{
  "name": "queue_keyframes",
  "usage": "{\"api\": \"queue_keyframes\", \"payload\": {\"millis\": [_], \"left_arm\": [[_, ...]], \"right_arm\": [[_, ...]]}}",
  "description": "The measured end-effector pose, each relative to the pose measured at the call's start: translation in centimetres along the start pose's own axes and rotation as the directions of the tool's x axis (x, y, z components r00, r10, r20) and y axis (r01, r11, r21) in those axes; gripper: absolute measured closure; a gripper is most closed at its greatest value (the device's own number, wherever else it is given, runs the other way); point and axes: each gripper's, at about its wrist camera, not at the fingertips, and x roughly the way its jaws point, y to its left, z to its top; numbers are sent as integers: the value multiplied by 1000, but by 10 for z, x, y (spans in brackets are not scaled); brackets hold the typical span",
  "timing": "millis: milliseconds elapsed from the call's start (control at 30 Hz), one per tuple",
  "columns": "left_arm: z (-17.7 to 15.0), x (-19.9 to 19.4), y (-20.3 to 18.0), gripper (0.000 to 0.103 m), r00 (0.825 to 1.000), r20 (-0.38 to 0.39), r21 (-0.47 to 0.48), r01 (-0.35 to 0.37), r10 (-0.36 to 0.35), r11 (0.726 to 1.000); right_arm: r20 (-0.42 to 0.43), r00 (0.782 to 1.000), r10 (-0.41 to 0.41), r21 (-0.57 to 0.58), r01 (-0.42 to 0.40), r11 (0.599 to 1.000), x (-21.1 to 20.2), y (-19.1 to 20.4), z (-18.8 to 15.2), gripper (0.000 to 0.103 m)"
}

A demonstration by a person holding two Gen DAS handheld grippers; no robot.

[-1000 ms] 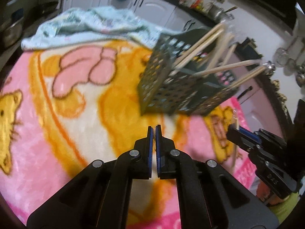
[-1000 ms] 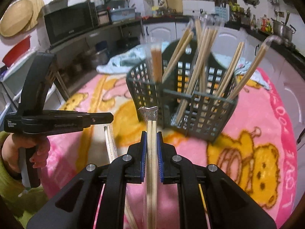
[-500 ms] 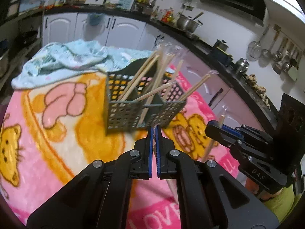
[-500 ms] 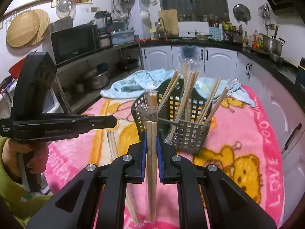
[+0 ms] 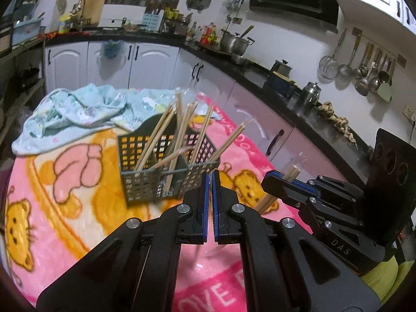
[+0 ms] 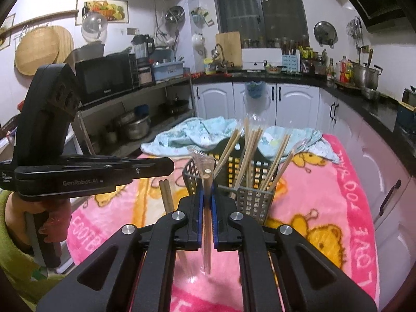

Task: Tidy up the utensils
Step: 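Lift the chopstick with the left tool and carry it over the caddy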

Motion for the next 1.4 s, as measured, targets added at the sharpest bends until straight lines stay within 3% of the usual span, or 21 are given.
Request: {"api": "queue_keyframes", "payload": {"millis": [400, 767, 1133, 1400], "left_arm": [[46, -18, -38, 102, 994, 93, 74, 47, -54, 996], [98, -25, -63, 102, 983, 177, 124, 36, -58, 992], [151, -29, -53, 102, 964, 266, 123, -38, 4, 992], [152, -5, -20, 102, 963, 262, 74, -90, 68, 993]], "right_arm": [[117, 992, -41, 22, 39, 999, -40, -15, 33, 98], [235, 968, -86, 55, 76, 996, -73, -36, 73, 98], [321, 943, -88, 55, 75, 996, -61, -51, 118, 98], [283, 953, -112, 38, 106, 994, -21, -55, 128, 98]]}}
